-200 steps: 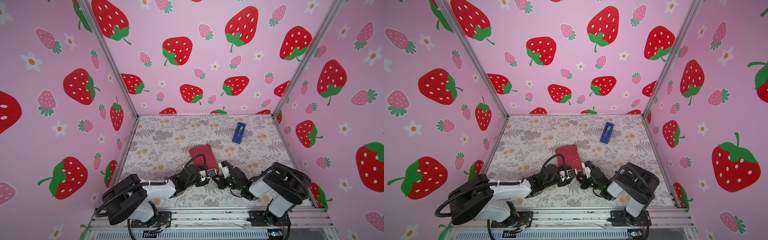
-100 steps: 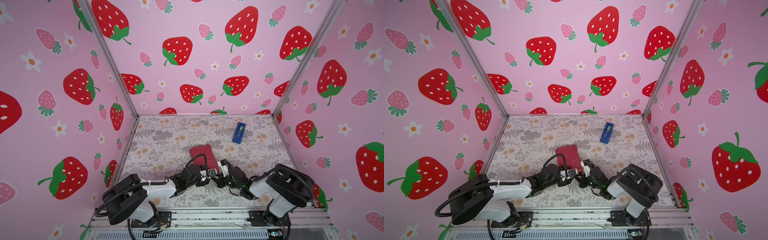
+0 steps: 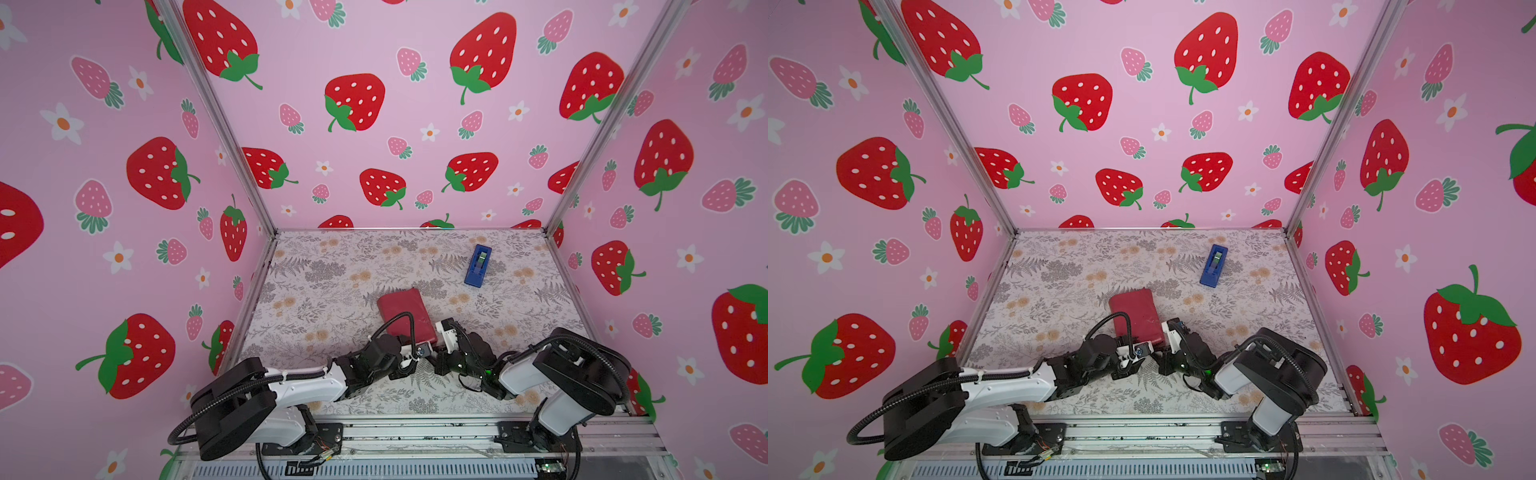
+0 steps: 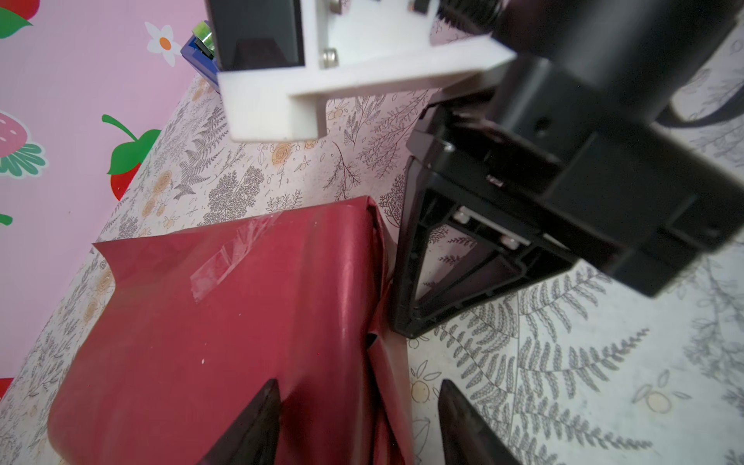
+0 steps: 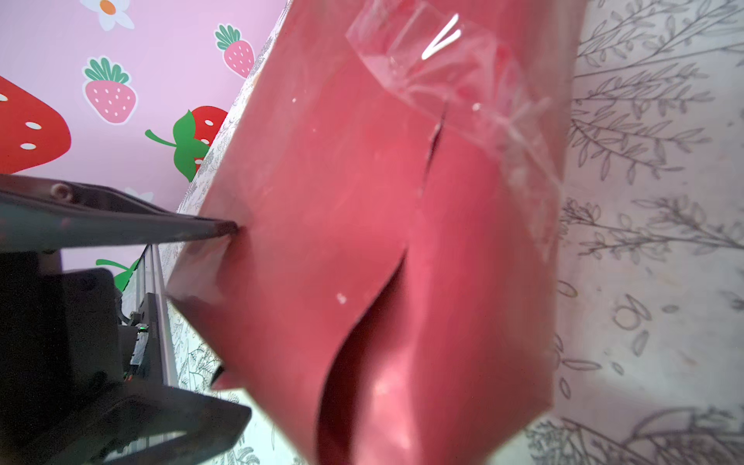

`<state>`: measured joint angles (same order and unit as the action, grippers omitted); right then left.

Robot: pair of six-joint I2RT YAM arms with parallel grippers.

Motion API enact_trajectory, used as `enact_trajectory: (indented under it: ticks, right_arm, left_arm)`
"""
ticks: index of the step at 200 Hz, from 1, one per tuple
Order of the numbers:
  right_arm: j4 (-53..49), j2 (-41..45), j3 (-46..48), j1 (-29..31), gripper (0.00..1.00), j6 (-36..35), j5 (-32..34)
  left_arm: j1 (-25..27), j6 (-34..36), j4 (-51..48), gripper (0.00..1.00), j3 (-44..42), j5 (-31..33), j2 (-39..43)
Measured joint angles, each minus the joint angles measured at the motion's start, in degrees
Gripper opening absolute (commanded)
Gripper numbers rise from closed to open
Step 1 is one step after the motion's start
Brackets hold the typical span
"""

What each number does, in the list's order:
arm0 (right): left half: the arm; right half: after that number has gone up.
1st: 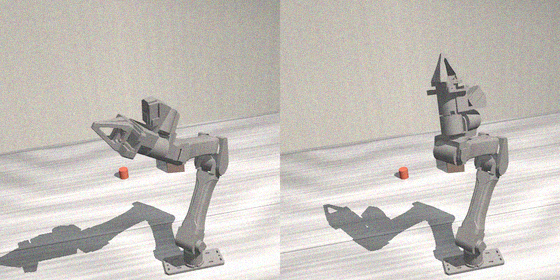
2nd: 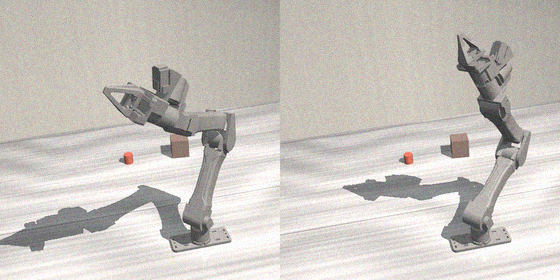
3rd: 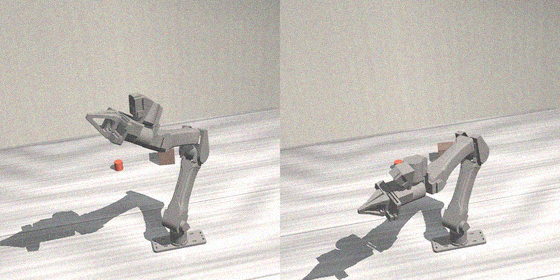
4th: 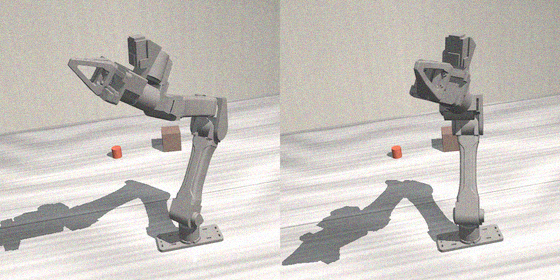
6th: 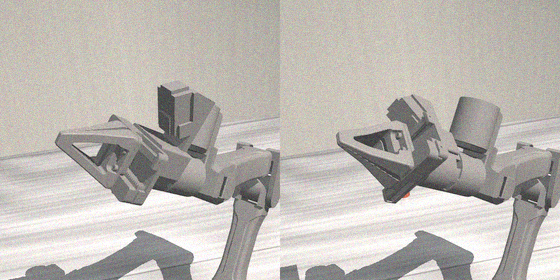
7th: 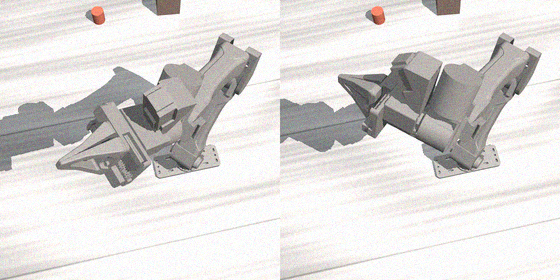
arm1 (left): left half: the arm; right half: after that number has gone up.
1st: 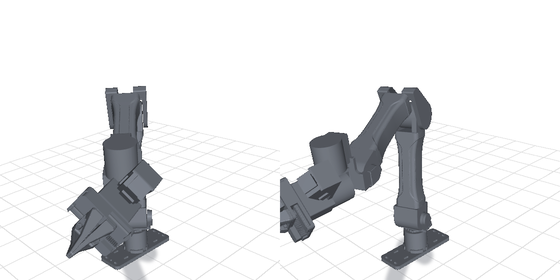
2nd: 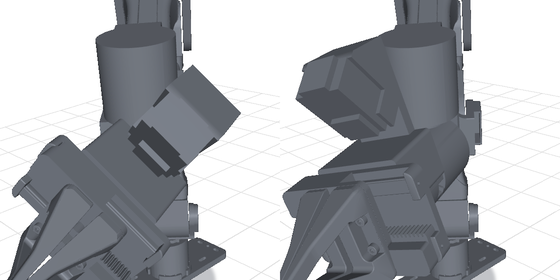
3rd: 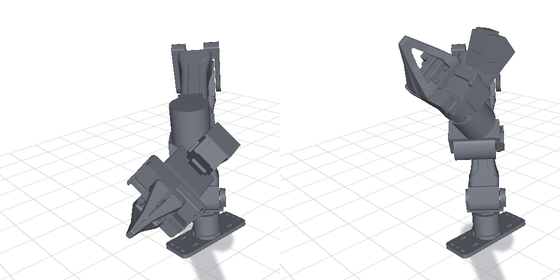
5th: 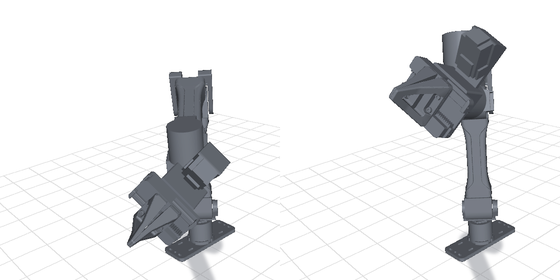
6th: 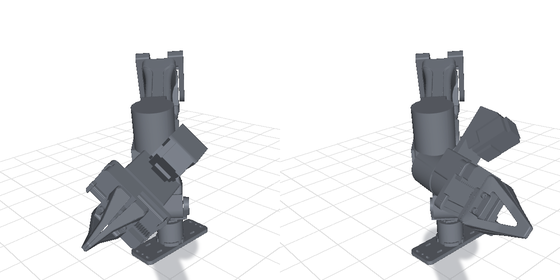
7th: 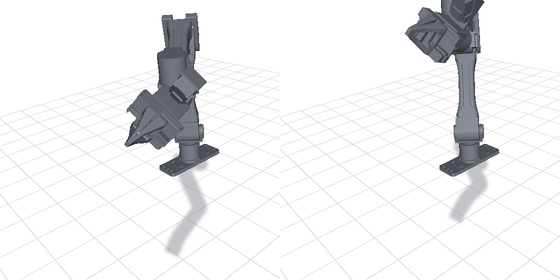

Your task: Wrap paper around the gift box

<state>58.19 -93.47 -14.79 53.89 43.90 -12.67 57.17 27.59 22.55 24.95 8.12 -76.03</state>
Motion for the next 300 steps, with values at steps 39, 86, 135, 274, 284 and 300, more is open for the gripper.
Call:
enact_trajectory:
  ticks: [39,86,135,274,284,300]
  right_arm:
    - [0.0,0.0,0.0,0.0,0.0,0.0,0.0]
    - [-0.5,0.6,0.0,0.0,0.0,0.0,0.0]
    - [-0.6,0.9,0.0,0.0,0.0,0.0,0.1]
    - [-1.7,1.6,-0.1,0.0,0.0,0.0,0.3]
    - [-1.8,1.6,-0.1,0.0,0.0,0.0,0.3]
    - [-1.8,1.6,-0.1,0.0,0.0,0.0,0.3]
  left_arm:
    - [2.6,-1.0,5.0,0.6,0.0,6.4,-3.8]
    - [3.0,-1.8,8.7,0.54,0.0,9.0,-5.9]
    - [3.0,-2.3,10.6,0.43,-0.5,9.9,-6.2]
    - [3.1,-9.3,15.1,0.68,-7.0,10.1,-1.7]
    - [3.1,-9.4,16.0,0.68,-7.0,10.4,-2.5]
    - [3.1,-9.4,17.9,0.66,-7.0,11.3,-4.0]
